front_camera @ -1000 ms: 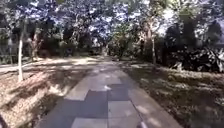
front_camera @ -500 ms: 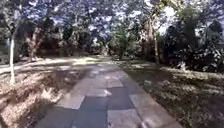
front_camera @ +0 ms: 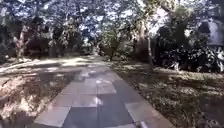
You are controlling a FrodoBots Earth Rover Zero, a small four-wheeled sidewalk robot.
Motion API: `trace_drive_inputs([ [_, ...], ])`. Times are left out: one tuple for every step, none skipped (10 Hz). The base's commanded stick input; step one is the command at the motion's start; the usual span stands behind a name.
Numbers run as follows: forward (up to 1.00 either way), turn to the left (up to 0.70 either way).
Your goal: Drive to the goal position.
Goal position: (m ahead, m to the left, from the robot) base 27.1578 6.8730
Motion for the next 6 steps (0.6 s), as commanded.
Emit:
trace_drive_inputs([
  [0.50, 0.00],
  [0.50, 0.00],
  [0.50, 0.00],
  [0.50, 0.00],
  [0.50, 0.00],
  [0.50, 0.00],
])
